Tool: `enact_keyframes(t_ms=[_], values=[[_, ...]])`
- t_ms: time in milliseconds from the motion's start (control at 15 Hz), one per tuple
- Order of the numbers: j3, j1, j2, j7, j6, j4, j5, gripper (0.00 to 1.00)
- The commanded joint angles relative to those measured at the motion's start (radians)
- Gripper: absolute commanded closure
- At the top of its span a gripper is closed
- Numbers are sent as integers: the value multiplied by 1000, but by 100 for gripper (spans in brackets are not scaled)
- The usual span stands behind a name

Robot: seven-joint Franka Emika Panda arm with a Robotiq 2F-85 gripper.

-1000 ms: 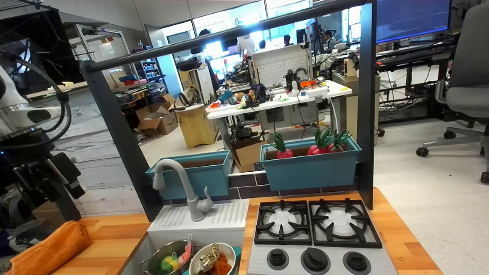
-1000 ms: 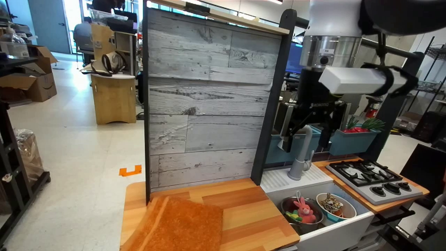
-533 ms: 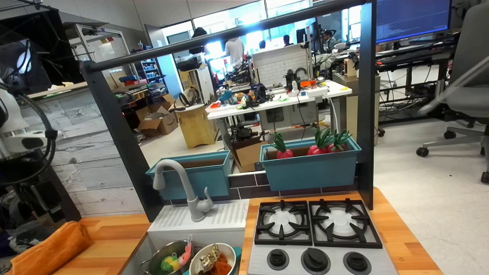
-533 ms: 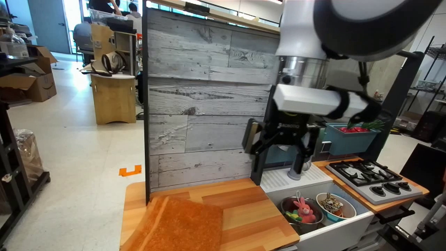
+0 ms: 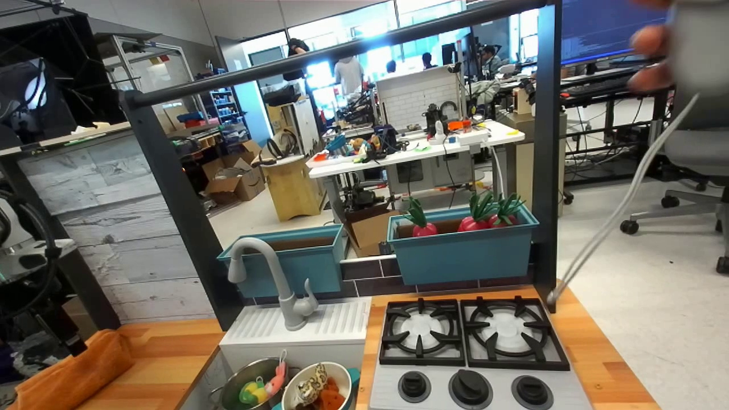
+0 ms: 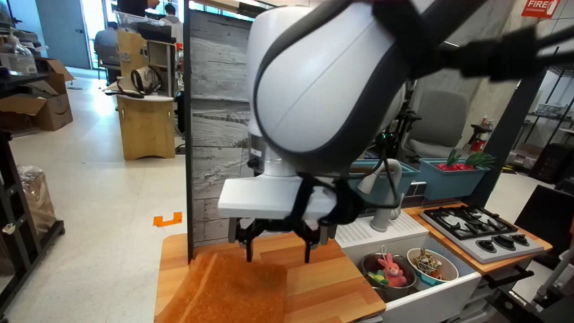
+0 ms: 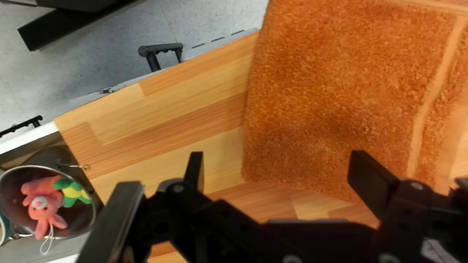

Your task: Wipe the counter with the cloth, then pick the objects in the bowls in the sink and put them on the counter and the stove

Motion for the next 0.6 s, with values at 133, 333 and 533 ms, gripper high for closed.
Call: enact_keyframes(t_ms=[133, 333, 533], values=[[-11, 23, 93, 27, -5, 102, 3, 0], [11, -7, 78, -97, -141, 123, -14, 0], [34, -60, 66, -302, -211, 155, -22, 0]])
